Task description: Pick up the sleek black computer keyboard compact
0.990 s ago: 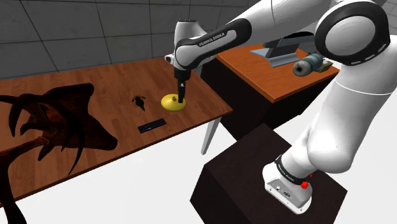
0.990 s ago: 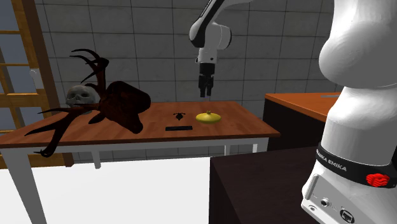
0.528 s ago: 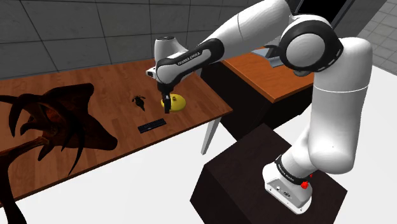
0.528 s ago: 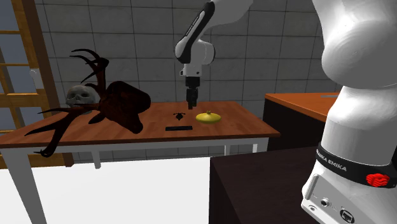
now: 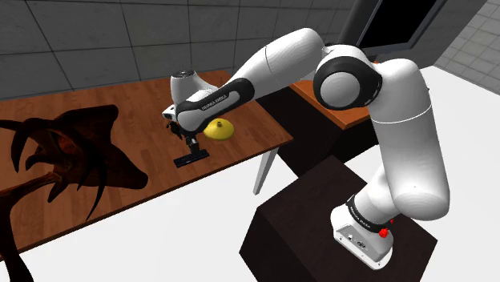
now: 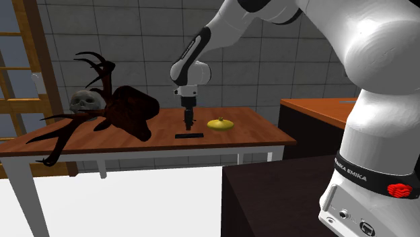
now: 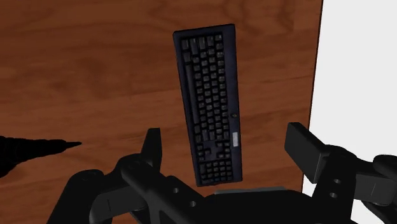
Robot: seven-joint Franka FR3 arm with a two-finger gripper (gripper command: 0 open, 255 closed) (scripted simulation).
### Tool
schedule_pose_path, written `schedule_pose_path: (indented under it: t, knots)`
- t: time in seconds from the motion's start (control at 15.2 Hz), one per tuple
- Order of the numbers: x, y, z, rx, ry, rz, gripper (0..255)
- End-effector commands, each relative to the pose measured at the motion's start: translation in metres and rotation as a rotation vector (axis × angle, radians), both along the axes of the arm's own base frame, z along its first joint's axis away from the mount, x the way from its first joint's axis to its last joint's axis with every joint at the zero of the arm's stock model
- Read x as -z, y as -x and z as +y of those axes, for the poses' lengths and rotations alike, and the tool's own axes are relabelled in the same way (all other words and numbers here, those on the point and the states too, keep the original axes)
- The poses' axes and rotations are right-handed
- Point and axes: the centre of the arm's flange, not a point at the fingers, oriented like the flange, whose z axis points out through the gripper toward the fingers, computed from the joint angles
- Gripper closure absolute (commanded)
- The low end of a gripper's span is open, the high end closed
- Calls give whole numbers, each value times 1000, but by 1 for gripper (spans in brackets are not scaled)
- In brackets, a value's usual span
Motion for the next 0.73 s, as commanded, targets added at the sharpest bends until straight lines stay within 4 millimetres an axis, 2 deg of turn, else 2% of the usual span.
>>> schedule_pose_path:
  t: [0.0,0.33,0.53,0.59,0.66]
  knots:
    - [11,0,4,-14,0,-1,0]
    - [37,0,4,-14,0,-1,0]
    - [40,0,4,-14,0,-1,0]
    - [41,0,4,-14,0,-1,255]
    - [41,-1,4,-14,0,-1,255]
